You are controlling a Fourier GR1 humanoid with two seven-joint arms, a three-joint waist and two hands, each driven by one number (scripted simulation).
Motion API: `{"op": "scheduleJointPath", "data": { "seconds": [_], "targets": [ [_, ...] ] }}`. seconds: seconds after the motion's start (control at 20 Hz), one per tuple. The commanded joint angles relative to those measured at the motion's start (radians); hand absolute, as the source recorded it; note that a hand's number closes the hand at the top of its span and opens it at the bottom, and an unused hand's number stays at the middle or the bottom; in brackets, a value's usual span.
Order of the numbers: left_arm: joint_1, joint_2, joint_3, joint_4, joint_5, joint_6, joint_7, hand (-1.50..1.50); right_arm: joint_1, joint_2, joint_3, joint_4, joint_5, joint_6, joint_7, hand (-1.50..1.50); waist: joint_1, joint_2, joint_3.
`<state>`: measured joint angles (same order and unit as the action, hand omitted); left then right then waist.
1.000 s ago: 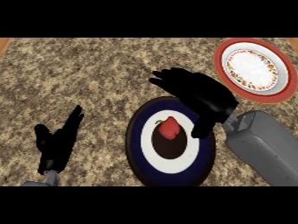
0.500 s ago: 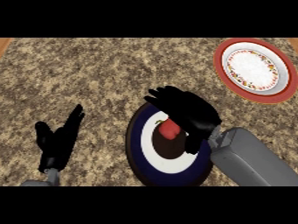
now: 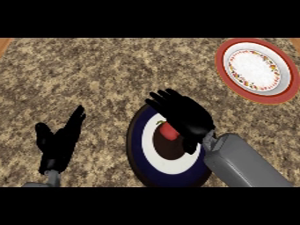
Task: Pick the bell pepper from the plate and place it in the plate
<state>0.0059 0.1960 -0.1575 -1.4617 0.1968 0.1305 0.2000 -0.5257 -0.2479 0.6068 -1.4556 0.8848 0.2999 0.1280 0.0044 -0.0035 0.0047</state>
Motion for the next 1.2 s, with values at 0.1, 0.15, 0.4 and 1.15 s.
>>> {"op": "scheduleJointPath", "data": {
  "seconds": [0.1,0.15,0.4,1.15],
  "targets": [
    [0.075,-0.029,-0.018,-0.033,-0.014,-0.014,0.002,0.0,0.037,0.016,-0.022,0.052,0.109,-0.039,-0.043,-1.5,0.002,0.003,-0.005],
    [0.009,-0.027,0.015,0.019,-0.022,-0.01,0.013,0.0,0.01,0.041,-0.054,-0.008,0.106,0.039,0.003,-1.5,-0.002,0.003,-0.005],
    [-0.017,-0.059,0.01,0.04,-0.033,-0.013,0.025,0.0,0.007,0.084,-0.054,0.13,0.159,0.007,-0.065,-1.5,-0.001,0.004,-0.005],
    [-0.008,-0.051,0.065,0.05,-0.039,-0.071,0.017,0.0,0.003,0.112,-0.07,0.267,0.359,-0.116,-0.219,1.5,-0.002,0.003,-0.005]
  ]
}}
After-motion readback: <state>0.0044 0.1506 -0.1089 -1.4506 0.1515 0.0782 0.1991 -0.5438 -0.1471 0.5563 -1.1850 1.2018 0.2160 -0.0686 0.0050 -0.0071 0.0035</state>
